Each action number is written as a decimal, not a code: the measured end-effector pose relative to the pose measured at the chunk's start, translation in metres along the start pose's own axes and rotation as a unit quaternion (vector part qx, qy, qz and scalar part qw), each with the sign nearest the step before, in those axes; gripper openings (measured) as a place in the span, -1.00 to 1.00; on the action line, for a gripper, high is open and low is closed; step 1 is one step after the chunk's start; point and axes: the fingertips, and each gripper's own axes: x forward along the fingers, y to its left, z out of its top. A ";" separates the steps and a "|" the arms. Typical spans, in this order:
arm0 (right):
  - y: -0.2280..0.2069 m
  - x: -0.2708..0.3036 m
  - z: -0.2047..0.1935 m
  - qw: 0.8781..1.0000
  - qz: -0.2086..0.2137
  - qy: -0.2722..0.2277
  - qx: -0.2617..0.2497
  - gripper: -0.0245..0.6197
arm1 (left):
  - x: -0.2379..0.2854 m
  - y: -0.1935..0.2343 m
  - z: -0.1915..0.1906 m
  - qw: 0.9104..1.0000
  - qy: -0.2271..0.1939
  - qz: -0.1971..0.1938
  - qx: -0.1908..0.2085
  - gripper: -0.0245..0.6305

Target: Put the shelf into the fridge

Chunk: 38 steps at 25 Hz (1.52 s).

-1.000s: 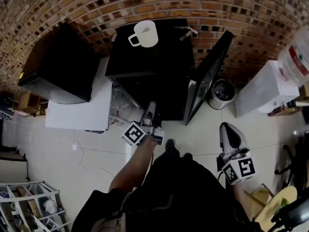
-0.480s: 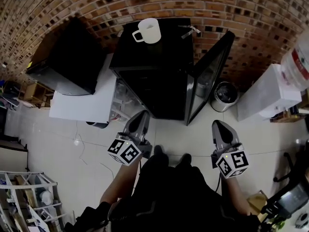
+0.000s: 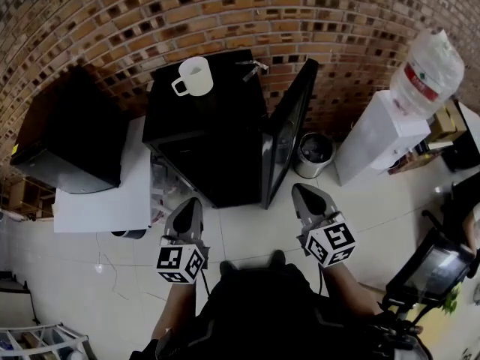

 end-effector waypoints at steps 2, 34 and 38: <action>0.014 0.005 0.005 1.000 0.002 -0.003 -0.003 -0.91 | -0.008 0.005 0.010 1.000 -0.013 -0.020 0.012 -0.95; 0.063 0.064 0.017 0.999 0.020 0.018 -0.031 -0.91 | 0.005 0.027 0.021 0.992 -0.021 -0.123 -0.010 -0.94; 0.061 0.060 0.017 0.999 0.017 0.016 -0.031 -0.91 | 0.006 0.028 0.022 0.993 -0.023 -0.119 -0.007 -0.94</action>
